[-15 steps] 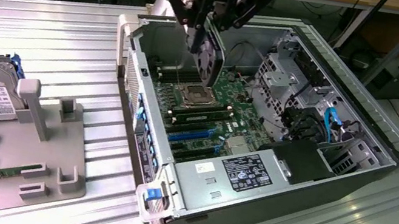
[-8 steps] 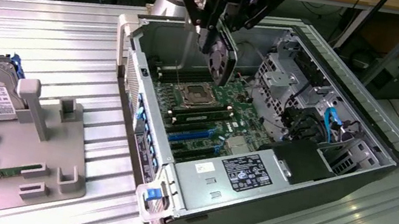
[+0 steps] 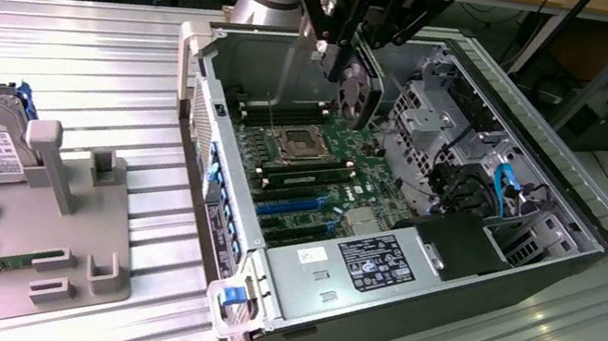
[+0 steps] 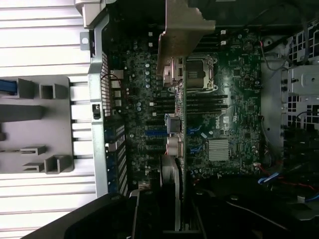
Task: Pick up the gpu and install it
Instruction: 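Pick up the gpu and move the gpu toward the slot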
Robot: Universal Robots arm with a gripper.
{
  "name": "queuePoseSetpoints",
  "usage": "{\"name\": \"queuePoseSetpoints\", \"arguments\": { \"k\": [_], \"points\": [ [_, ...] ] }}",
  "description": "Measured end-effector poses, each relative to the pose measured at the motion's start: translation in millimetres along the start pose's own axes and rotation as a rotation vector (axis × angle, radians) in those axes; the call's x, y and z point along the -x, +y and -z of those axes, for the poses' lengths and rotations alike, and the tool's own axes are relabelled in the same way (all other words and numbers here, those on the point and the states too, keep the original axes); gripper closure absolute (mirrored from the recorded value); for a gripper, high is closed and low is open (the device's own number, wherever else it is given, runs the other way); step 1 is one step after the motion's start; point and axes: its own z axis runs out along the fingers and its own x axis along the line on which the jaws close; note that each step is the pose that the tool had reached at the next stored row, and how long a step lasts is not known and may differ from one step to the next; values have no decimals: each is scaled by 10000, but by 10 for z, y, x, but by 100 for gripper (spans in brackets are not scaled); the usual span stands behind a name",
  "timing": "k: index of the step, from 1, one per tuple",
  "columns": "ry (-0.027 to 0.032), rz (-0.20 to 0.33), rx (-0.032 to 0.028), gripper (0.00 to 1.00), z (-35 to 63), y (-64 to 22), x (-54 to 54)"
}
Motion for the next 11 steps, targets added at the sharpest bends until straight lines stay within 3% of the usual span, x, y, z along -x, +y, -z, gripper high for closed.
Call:
{"name": "queuePoseSetpoints", "arguments": {
  "k": [11],
  "points": [
    [0, 0, 1, 72, -9, 14, 333]
  ]
}}
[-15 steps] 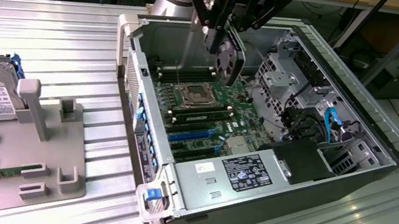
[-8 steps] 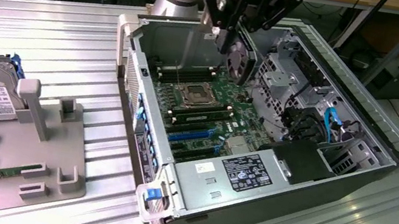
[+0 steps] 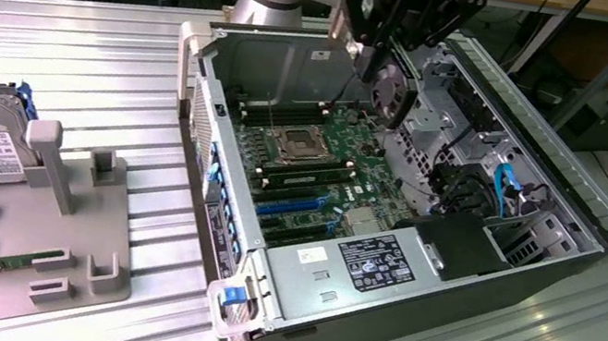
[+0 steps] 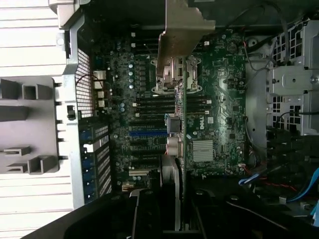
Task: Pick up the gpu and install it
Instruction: 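Pick up the gpu and move the gpu toward the slot, then insert the gpu into the slot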
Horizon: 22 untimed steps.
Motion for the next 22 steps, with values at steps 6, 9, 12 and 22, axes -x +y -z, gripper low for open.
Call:
{"name": "queuePoseSetpoints", "arguments": {
  "k": [6, 9, 12, 22],
  "points": [
    [0, 0, -1, 72, -3, 5, 122],
    [0, 0, -1, 72, -3, 6, 122],
    [0, 0, 0, 72, -3, 6, 122],
    [1, 118, 2, 72, -3, 6, 122]
  ]
}}
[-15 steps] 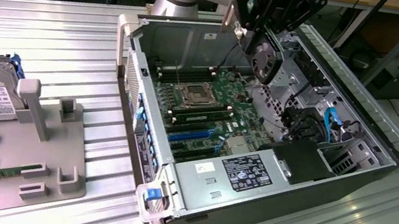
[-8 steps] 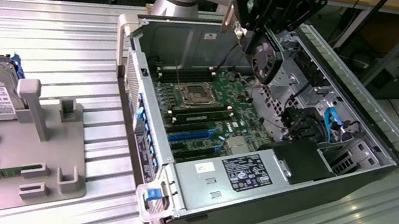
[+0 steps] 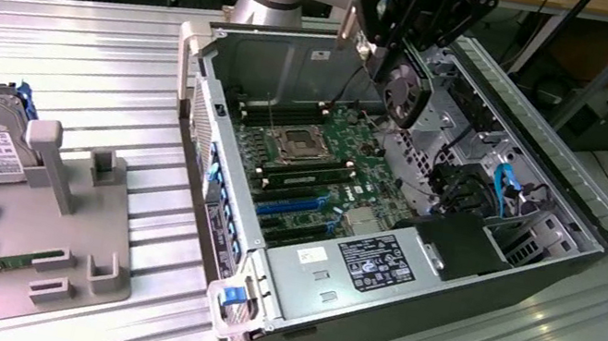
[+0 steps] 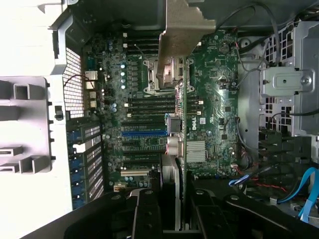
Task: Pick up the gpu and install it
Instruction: 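Insert the gpu into the slot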
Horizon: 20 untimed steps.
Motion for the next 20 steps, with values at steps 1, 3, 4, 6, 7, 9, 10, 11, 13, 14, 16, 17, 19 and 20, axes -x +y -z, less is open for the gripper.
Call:
{"name": "queuePoseSetpoints", "arguments": {
  "k": [1, 3, 4, 6, 7, 9, 10, 11, 13, 14, 16, 17, 19, 20],
  "points": [
    [0, 59, 1, 72, 0, 0, 0],
    [0, 219, 4, 72, 1, 0, 0],
    [1, 295, 6, 72, 0, 0, 0],
    [1, 450, 10, 72, 0, 0, 0],
    [1, 575, 12, 72, 0, 0, 0],
    [1, 805, 18, 72, 0, 0, 0],
    [2, 895, 20, 72, 0, 0, 0],
    [2, 972, 22, 72, 0, 0, 0],
    [2, 1165, 25, 72, 0, 0, 0],
    [2, 1251, 28, 72, 0, 0, 0],
    [3, 1474, 33, 72, 0, 0, 0],
    [3, 1576, 35, 72, 0, 0, 0],
    [4, 1775, 40, 72, 0, 0, 0],
    [3, 1867, 42, 72, 0, 0, 0]
  ]
}}
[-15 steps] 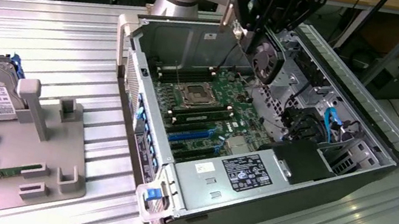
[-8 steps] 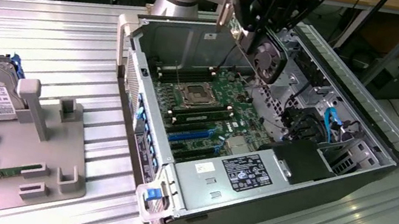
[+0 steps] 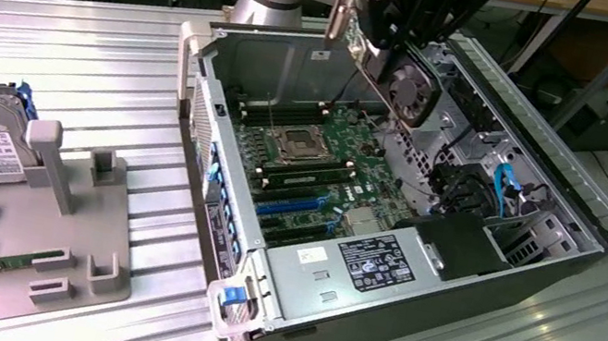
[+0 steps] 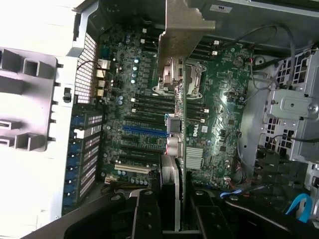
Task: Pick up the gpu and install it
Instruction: 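Insert the gpu into the slot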
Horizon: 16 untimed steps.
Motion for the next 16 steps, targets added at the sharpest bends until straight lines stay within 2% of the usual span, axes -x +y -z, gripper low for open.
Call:
{"name": "queuePoseSetpoints", "arguments": {
  "k": [16],
  "points": [
    [3, 1382, 31, 72, 0, 0, 0]
  ]
}}
